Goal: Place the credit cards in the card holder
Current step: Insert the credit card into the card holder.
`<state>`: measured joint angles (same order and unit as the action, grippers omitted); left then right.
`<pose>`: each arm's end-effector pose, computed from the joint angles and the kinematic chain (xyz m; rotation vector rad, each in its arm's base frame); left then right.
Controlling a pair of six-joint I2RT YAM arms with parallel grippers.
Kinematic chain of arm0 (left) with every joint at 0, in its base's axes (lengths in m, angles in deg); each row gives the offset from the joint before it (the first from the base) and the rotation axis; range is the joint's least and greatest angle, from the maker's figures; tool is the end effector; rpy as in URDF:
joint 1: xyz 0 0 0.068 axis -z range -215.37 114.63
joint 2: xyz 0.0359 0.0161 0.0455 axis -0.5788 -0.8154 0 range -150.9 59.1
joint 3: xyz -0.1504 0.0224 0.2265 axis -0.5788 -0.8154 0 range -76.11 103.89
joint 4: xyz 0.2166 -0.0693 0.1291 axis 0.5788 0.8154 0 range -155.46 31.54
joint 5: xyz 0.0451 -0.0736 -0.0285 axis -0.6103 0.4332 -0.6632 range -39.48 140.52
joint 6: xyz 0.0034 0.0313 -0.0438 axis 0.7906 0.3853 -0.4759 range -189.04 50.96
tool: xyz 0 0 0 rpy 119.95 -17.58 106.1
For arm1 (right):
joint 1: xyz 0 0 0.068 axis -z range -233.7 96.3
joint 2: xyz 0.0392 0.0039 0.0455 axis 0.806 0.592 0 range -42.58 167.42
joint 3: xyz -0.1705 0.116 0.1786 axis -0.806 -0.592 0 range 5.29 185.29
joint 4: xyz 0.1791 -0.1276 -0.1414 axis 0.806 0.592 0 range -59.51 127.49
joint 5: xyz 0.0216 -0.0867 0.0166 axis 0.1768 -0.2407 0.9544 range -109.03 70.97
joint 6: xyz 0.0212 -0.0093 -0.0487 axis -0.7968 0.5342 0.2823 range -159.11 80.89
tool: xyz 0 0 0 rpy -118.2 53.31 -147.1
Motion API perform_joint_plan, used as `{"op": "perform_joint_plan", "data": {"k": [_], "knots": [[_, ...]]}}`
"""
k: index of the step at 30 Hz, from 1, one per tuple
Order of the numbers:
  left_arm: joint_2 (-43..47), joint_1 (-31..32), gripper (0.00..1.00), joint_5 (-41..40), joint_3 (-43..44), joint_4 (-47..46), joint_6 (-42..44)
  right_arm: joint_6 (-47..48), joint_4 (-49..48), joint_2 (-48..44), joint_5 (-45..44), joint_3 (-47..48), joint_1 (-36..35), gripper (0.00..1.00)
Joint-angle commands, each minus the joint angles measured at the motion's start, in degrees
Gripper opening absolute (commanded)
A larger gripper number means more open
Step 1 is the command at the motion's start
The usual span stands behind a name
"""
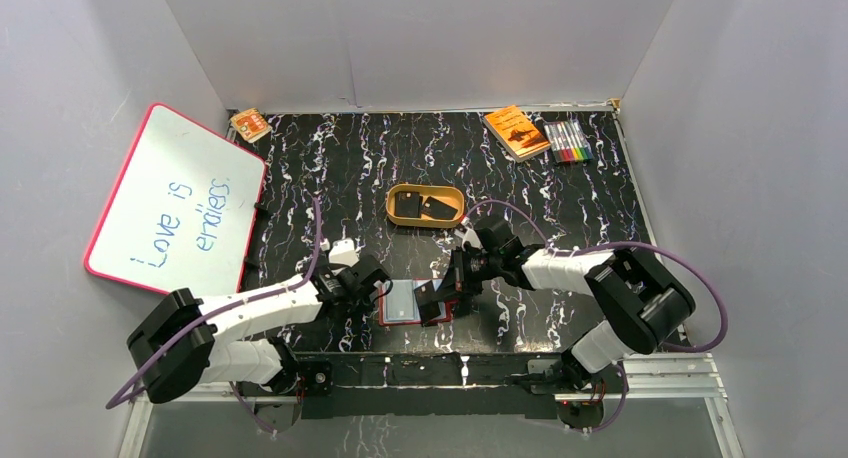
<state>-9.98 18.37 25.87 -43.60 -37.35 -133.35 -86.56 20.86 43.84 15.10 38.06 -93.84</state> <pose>0.1325 -0.1554 0.1662 -0.3589 2.5221 -0.2038 0.1947 0.1903 0.1434 -0.1741 2.6445 1.3541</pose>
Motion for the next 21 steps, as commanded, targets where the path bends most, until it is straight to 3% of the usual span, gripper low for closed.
{"op": "perform_joint_plan", "data": {"k": [1,21], "knots": [[-0.6,-0.4,0.24,-0.2,-0.3,-0.3,-0.6,0.0,-3.0,0.7,1.8,1.7,0.2,0.00],[-2.7,-0.4,0.23,1.3,-0.9,-2.1,-0.4,-0.9,-4.4,0.1,2.1,1.6,0.2,0.00]]}}
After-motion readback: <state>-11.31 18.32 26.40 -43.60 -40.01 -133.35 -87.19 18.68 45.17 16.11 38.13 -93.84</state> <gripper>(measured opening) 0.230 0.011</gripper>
